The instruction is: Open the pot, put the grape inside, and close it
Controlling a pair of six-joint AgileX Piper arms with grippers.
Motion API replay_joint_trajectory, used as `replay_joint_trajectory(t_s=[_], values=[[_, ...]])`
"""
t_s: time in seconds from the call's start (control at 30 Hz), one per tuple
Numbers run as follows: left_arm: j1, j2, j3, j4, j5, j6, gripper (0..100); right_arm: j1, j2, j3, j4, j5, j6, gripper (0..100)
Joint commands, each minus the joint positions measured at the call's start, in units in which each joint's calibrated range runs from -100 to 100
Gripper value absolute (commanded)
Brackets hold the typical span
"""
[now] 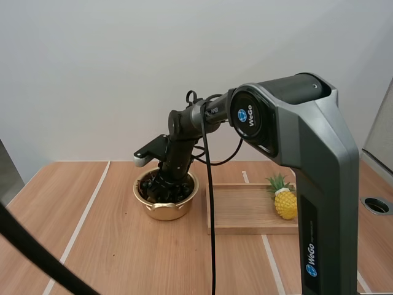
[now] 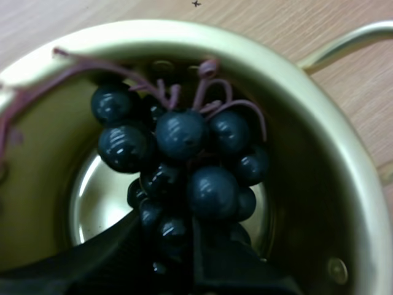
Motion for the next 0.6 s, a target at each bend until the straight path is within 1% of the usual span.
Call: replay_joint_trajectory(t_s=[0.0,0.23,0.57], values=[[0.12,-0.01,-0.08,0.16,0.84,0.00,0,-0.10,2.86,0.80,-2.41,4.97,1.15,0],[0.12,-0.01,-0.08,0.16,0.84,0.00,0,-0.10,5.40,0.80,-2.41,4.98,1.89,0],[0.12,-0.01,-0.08,0.16,0.84,0.00,0,-0.10,5.39,0.80,-2.41,3.72,2.41,0]])
